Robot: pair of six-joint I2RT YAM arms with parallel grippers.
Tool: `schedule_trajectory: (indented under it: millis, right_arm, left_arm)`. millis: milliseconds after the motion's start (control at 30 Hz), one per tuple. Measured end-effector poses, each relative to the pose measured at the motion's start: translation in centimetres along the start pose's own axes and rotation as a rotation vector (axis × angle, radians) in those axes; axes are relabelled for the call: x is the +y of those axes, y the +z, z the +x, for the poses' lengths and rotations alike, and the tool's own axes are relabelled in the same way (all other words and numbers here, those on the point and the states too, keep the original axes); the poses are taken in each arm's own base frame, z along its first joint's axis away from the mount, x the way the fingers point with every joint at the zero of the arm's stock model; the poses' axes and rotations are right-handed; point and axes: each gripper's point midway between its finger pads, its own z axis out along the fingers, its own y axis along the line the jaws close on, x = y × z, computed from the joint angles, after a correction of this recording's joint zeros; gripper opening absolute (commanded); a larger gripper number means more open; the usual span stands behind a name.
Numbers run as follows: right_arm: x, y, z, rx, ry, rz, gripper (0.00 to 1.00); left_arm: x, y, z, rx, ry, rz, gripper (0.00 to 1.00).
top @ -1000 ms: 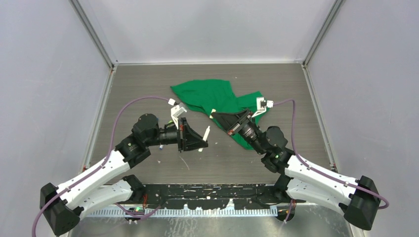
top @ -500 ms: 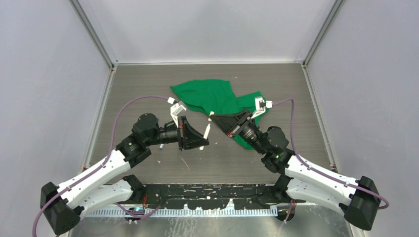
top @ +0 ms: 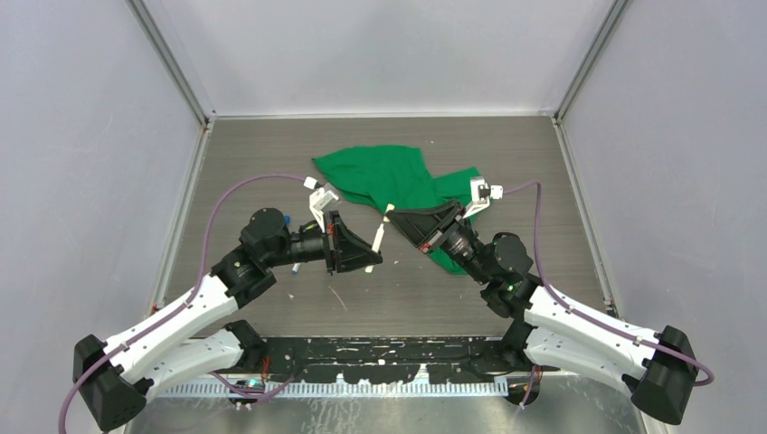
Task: Insert the pens into the pen caps
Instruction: Insert the pen cap onto the pen.
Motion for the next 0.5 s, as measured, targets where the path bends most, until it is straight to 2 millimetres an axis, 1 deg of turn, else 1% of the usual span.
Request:
schedule_trajectory:
  millis: [500]
  right_arm:
    - [-0.23, 0.36, 0.22, 0.000, -0.010, -0.004, 0.01]
  left_arm:
    - [-0.45, -0.01, -0.34, -0.012, -0.006, 0.016, 0.00]
